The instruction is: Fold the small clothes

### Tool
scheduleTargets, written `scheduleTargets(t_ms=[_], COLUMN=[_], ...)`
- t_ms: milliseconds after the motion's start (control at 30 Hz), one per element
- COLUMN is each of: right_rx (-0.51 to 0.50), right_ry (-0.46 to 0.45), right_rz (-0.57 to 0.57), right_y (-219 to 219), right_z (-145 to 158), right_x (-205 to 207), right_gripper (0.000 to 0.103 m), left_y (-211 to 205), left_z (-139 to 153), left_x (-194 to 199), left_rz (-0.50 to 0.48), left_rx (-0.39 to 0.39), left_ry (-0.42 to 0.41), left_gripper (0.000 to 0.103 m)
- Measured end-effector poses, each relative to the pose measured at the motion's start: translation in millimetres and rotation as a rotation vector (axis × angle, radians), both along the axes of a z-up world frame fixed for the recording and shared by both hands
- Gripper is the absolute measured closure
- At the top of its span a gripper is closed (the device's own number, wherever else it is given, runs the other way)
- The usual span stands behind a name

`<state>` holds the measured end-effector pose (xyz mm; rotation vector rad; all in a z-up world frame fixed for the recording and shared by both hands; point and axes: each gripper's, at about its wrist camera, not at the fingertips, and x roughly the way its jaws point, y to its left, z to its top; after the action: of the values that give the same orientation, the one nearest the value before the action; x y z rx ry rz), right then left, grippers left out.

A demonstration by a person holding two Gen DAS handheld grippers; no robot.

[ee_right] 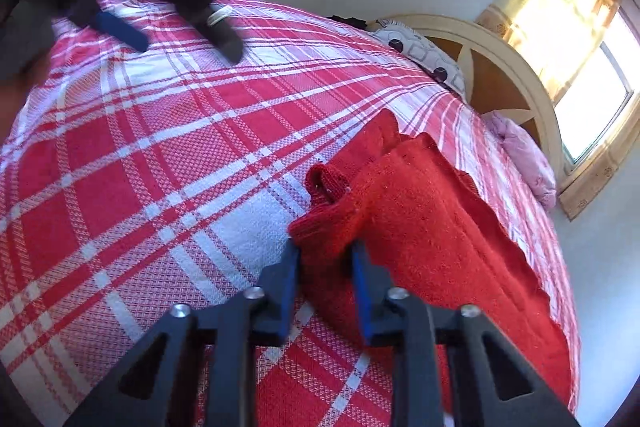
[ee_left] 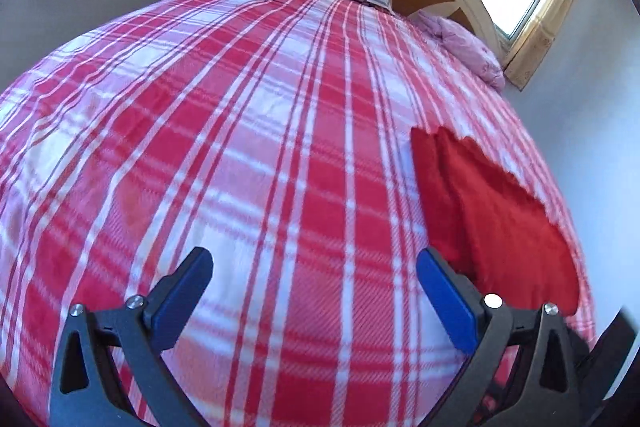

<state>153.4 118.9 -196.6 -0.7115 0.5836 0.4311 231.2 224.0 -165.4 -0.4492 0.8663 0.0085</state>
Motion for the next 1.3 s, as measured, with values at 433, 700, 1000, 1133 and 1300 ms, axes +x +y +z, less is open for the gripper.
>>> scheduleTargets(t_ms=[433,700,1000,1133,1300], right_rx=[0.009,0.024,0.072,0.114,0.283], right_ry=[0.003,0.012,0.037,0.057,0.145], right_rz=[-0.011,-0.012,-0.014,-0.020,-0.035], right_y=[-1,-2,-12,-20,-47], right_z=[-2,-1,2,6,27], right_x=[-1,1,11,18,27], right_gripper=[0.081,0.081,0.081,0.088,0.091], left_y=[-66,-90,-100,-94,-84], left_z=[-3,-16,-18,-18,-14], left_x=[120,151,151,152,149], left_rz=[-0.282,-0.333,-0.398,-0.376,-0.348], left_rx=[-0.201,-0.185,-0.166,-0.216,-0.297], left_ry=[0.035,0.092,0.091,0.091,0.080], left_gripper=[0.005,0.013,0.087,0.087,0.088])
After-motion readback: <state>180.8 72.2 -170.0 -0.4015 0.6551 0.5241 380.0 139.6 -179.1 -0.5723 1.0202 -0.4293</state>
